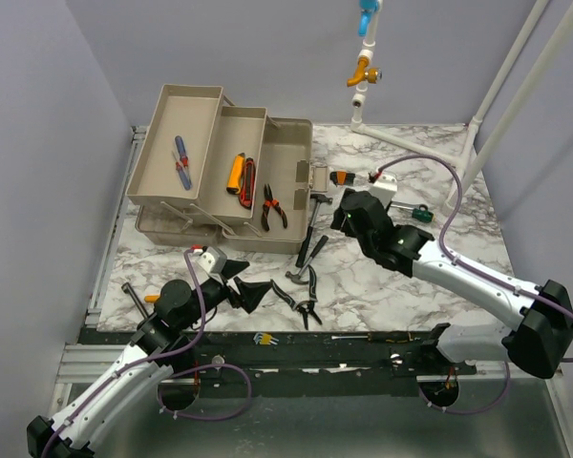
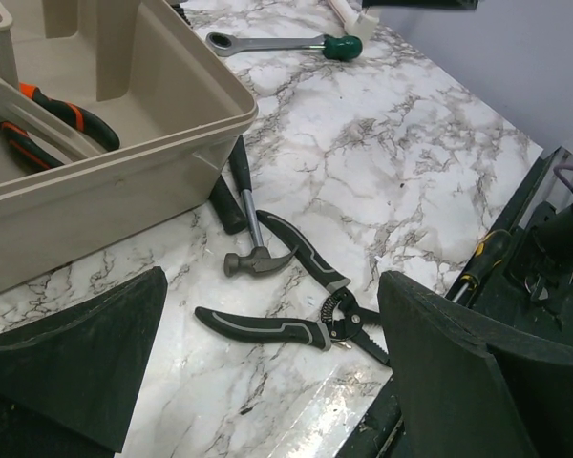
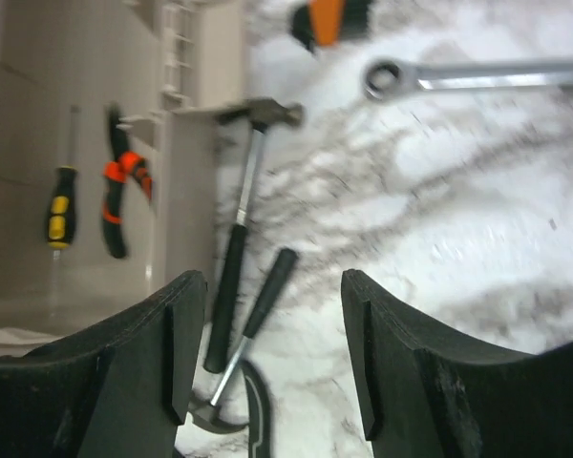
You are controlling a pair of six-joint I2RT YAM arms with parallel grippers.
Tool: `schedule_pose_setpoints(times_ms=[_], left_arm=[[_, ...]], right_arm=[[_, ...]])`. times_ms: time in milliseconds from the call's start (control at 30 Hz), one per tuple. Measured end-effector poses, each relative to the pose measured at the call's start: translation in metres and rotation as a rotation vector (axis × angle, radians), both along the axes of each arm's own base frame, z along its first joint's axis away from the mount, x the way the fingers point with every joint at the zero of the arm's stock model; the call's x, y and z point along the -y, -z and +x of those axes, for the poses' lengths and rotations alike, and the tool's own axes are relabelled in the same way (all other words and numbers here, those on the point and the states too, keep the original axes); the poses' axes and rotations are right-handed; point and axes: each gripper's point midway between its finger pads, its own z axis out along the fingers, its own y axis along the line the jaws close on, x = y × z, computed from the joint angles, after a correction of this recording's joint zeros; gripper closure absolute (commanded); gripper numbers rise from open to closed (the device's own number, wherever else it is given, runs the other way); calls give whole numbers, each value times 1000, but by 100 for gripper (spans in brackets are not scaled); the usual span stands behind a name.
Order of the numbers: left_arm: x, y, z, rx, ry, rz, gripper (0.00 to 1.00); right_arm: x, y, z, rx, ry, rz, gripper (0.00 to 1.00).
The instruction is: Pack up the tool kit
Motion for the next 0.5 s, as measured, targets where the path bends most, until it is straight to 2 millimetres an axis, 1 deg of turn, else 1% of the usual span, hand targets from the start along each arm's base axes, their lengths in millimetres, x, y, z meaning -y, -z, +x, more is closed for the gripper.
schedule_pose_setpoints(times_ms=[33, 133, 200, 233, 300, 333, 400, 500], left_arm=[[0, -1, 0, 2, 2, -1, 5], [1, -2, -1, 7, 7, -6, 5], [1, -3, -1, 9, 10, -8, 5], [2, -3, -1, 9, 12, -8, 5], [2, -3, -2, 9, 14, -8, 5], [2, -3, -2, 9, 14, -8, 5], [2, -3, -2, 9, 16, -8, 5], [2, -4, -2, 12, 16, -11, 5]], right_arm=[[10, 12, -7, -42, 61, 14, 34], [27, 36, -20, -139, 193, 56, 34], [33, 52, -27, -198, 258, 65, 34], [35, 64, -31, -236, 293, 60, 35], [36, 85, -35, -297, 333, 42, 35], [35, 100, -38, -338, 350, 29, 36], [31, 122, -42, -396, 367, 16, 38], [22, 142, -43, -447, 378, 37, 42]])
